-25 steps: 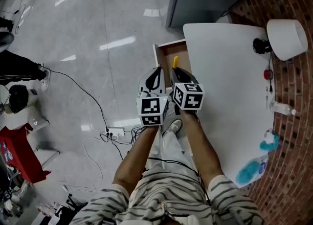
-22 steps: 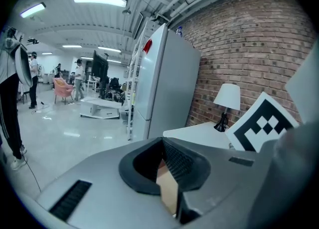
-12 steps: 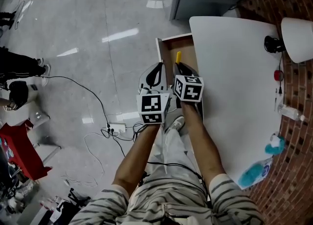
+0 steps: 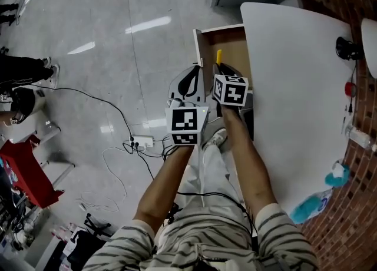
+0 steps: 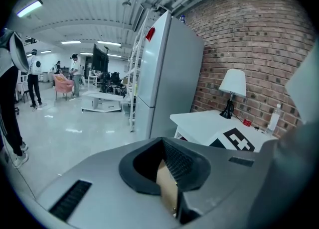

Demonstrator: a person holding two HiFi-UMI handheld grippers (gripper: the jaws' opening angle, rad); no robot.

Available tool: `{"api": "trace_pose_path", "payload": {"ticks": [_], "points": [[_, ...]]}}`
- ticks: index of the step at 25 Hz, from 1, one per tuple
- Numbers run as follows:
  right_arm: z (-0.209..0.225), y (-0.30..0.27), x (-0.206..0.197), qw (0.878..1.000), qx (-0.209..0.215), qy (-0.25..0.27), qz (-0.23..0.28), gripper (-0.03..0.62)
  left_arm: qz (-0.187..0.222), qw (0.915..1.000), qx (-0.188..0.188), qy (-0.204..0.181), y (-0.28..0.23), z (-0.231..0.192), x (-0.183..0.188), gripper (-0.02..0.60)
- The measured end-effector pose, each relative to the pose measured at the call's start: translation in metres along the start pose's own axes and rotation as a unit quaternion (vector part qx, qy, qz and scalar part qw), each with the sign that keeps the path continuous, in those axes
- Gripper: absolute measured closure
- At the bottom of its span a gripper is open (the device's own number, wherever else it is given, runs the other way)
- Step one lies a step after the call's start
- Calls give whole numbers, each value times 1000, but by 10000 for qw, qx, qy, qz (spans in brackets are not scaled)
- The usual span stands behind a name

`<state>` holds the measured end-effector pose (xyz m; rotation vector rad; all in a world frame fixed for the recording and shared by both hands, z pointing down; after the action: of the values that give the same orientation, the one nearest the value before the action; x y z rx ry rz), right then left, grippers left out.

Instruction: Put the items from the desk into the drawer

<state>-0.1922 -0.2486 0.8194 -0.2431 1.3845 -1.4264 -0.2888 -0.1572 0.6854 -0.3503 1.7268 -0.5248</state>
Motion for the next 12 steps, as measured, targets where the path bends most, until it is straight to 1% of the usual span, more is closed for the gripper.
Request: {"api": "trace_pose_path", "payload": {"ticks": [5,12], "points": [[4,-19,-12,9998,-11,-5,-204,526,-42,10000,18,42,-9,-4,-10,574],[17,-38,-18,9995,-100,-31,-291,526,-98,9999,-10,56,-22,-1,-17,574]]}}
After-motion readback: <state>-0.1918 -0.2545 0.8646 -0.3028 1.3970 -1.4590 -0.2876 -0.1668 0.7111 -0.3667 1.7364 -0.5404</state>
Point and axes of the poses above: the fingertips, and each gripper's own axes: y backward along the fingers, z to its right, x out of its top, the point moved 8 cm from there along y, backward along the fingers, and after that the axes turned 3 degrees about -z, right-handed, at the moved point
